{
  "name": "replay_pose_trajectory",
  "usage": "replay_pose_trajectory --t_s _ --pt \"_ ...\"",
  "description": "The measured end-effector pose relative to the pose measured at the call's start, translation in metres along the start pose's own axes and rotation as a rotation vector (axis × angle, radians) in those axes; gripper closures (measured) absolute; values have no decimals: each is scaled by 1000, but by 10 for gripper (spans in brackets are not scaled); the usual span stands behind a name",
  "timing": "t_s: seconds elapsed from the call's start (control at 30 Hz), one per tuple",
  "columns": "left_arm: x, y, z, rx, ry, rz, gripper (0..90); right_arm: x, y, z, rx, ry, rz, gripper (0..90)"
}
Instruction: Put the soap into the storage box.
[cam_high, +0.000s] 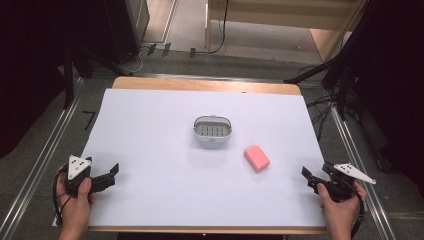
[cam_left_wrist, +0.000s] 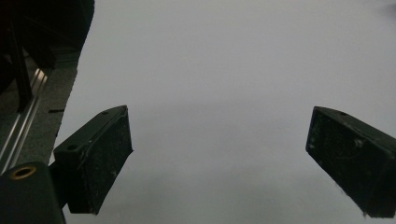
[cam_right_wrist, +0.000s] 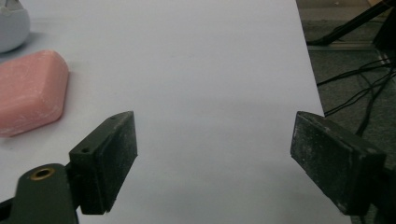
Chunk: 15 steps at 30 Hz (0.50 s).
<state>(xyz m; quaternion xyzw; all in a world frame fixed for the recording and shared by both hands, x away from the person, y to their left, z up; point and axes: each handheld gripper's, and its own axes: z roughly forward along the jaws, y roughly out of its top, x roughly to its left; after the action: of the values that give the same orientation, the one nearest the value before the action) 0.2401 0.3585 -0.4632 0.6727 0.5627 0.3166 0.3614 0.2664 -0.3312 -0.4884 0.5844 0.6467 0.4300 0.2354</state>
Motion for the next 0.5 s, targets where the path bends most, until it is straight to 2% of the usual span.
replay_pose_trajectory --t_s 0.03,0.17,0.23,0.27,0.37,0.5 --pt "0 0 0 1 1 3 76 3 0 0 -6 -16 -17 208" --pt "0 0 0 -3 0 9 76 7 0 0 -2 -35 -41 238" --pt "-1 0 0 -1 0 10 76 11 1 3 17 -50 -70 279" --pt "-1 0 0 4 -3 9 76 12 1 4 18 -44 -76 322" --pt "-1 0 0 6 -2 10 76 14 2 5 3 -28 -77 334" --pt "-1 0 0 1 0 13 76 21 10 7 11 -12 -109 367"
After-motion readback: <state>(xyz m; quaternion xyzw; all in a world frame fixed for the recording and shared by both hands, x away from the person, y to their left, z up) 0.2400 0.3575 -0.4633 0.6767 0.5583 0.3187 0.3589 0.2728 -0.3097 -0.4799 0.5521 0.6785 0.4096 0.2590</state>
